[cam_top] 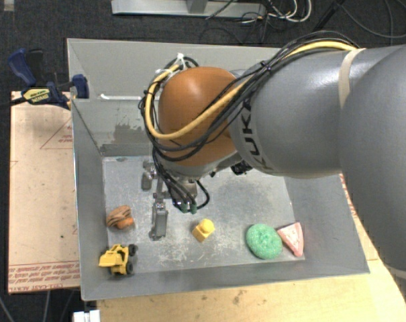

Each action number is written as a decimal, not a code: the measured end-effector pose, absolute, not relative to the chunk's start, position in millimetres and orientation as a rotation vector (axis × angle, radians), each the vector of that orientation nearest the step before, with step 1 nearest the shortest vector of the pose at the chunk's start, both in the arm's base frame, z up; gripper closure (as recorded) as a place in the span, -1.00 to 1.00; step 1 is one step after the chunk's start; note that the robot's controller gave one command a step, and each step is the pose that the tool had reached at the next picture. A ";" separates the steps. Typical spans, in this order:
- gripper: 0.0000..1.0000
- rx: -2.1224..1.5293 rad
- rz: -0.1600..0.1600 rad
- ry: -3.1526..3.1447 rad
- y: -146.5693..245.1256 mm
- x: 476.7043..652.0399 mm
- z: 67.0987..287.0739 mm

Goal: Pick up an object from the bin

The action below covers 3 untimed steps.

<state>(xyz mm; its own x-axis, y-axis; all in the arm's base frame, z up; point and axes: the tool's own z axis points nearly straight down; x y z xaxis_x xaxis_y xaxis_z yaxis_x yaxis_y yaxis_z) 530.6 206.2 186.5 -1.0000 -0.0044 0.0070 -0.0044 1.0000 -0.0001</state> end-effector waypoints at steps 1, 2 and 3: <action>-1.00 0.001 -0.002 -3.142 205.2 532.3 191.3; -1.00 0.017 -0.009 -3.154 222.3 562.5 150.6; -1.00 0.252 0.001 -3.129 229.7 556.7 119.3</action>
Offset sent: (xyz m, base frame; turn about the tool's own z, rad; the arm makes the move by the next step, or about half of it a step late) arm 0.0603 0.0340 -0.0960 -0.0206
